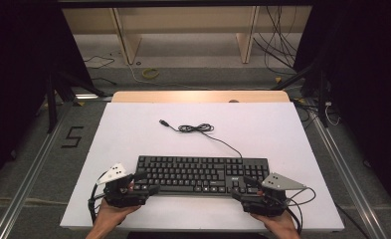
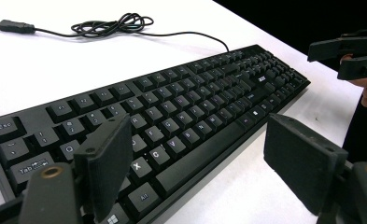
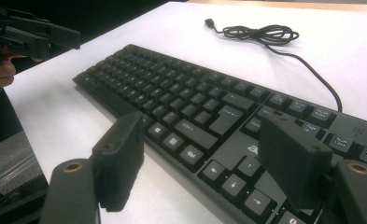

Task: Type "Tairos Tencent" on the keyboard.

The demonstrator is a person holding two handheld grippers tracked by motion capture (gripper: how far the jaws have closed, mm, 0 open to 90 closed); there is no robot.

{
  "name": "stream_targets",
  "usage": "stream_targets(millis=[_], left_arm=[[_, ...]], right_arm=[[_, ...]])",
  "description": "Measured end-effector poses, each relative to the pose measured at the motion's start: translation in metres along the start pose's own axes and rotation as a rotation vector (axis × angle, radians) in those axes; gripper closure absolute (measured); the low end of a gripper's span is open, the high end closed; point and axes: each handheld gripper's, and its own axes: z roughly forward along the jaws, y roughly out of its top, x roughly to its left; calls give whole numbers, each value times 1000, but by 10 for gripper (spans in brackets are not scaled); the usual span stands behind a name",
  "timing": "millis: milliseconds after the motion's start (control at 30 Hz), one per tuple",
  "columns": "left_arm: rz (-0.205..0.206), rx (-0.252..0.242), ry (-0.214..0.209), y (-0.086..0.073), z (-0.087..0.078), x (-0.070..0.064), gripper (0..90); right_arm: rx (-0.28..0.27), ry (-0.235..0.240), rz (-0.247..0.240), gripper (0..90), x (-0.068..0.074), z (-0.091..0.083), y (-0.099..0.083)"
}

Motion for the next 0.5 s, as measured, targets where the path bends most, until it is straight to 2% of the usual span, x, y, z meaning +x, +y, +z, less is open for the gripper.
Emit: stream_targets(millis=[500], left_arm=[[-4, 1, 9, 0, 1, 0, 238]], right_arm=[[1, 4, -3, 325, 2, 2, 2]])
